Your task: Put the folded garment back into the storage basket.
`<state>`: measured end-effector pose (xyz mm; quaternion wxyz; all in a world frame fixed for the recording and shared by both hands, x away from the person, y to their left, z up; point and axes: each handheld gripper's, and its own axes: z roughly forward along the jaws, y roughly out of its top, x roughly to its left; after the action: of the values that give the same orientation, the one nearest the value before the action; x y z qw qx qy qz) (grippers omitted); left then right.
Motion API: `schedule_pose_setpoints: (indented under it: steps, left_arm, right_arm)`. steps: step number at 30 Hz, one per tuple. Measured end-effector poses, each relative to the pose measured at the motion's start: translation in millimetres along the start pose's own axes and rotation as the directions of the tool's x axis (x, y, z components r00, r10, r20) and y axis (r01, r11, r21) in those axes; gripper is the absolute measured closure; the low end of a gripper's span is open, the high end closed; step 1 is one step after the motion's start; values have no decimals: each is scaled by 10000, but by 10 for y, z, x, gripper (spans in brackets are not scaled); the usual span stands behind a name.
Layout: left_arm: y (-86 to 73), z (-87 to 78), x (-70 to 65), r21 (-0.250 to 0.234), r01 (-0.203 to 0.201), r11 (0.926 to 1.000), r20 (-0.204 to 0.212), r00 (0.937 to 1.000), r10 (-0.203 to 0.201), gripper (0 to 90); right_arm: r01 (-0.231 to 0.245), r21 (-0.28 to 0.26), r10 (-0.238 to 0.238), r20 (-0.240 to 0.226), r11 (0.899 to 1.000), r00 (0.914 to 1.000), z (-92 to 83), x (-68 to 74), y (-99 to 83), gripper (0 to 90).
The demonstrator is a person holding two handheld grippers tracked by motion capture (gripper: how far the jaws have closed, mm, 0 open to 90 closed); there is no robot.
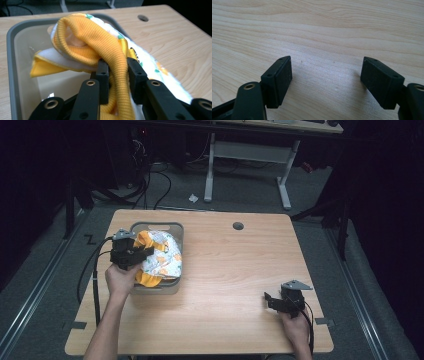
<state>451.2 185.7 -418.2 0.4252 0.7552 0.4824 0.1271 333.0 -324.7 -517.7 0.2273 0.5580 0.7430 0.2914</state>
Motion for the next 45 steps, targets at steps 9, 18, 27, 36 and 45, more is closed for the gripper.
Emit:
schedule_pose_setpoints:
  steps: [9, 18, 27, 36, 45]
  left_arm:
    - [-25, 230, 17, 1171, -617, 9912, -1017, 9921, 738, 727]
    - [-30, 441, -1, 2233, -833, 9712, -1679, 9782, 1225, 712]
    - [17, 541, -4, 2885, -640, 9553, -2391, 9613, 1367, 611]
    - [61, 352, -42, 1921, -555, 9798, -2706, 9567, 1072, 434]
    - [51, 97, -168, 747, -650, 9951, -2355, 9685, 810, 393]
  right_arm:
    - [-1, 1, 1, 5, 10000, 10000, 0, 0, 0, 253]
    - [-3, 1, 3, 2, 10000, 10000, 0, 0, 0, 253]
    - [-8, 1, 8, 2, 10000, 10000, 0, 0, 0, 253]
    - [3, 2, -3, 5, 10000, 10000, 0, 0, 0, 253]
    - [13, 4, -13, -4, 10000, 10000, -1, 0, 0, 253]
